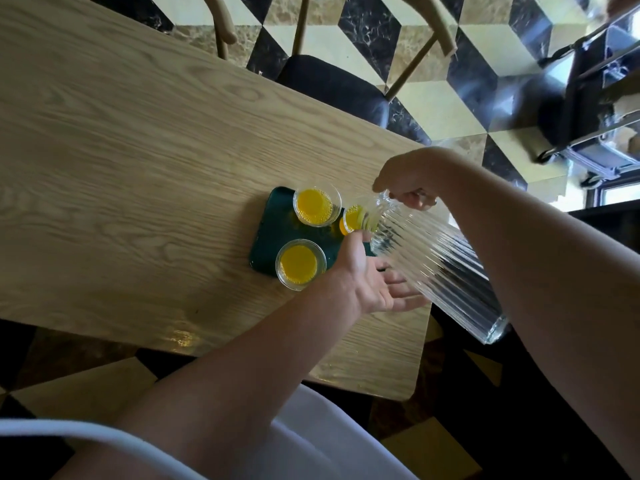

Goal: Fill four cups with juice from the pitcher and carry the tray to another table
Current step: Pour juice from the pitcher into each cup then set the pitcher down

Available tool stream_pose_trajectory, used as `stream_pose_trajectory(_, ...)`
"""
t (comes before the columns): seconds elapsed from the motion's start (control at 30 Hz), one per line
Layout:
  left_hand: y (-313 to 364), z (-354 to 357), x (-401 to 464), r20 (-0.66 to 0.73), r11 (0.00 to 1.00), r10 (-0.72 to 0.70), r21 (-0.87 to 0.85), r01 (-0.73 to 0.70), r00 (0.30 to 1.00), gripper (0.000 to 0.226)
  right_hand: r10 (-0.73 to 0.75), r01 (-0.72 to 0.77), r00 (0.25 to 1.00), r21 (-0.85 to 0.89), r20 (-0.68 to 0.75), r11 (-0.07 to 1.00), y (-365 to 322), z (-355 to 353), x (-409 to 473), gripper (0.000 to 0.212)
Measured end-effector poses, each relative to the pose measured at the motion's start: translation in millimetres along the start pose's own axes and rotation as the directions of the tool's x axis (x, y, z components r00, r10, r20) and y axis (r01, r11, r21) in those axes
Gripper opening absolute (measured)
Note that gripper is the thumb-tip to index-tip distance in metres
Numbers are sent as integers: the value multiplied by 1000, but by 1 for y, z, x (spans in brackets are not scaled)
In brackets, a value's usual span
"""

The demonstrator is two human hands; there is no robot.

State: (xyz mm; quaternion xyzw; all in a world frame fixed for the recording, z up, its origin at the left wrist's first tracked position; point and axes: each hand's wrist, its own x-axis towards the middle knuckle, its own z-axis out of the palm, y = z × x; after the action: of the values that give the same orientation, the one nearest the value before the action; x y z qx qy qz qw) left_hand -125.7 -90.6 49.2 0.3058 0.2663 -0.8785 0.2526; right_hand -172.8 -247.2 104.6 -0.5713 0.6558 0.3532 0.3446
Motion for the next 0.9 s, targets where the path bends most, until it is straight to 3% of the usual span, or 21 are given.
stream_pose_trajectory(0.17,4,0,-1,-55,1000,17,8,-17,998,85,-140,138,990,-57,-30,989,4,8,-2,32)
stream_pose_trajectory(0.3,1,-3,-1,-47,998,38,47,-36,998,69,-144,143,989,-77,-16,987,7,12,-5,31)
stream_pose_trajectory(0.5,-13,-5,-4,-20,996,46,79,-44,999,75,-132,131,988,-11,-77,991,23,11,-15,33)
stream_pose_trajectory(0.6,-15,-8,-6,-48,983,101,156,-92,994,74,-41,58,994,181,-97,982,38,17,-19,41)
stream_pose_trajectory(0.7,-18,-9,-10,-85,948,172,285,-141,981,73,27,34,991,440,-132,897,61,31,-33,40)
stream_pose_trajectory(0.9,-26,-4,-22,-65,810,316,537,-233,946,62,-14,321,918,721,-397,614,104,71,-82,41)
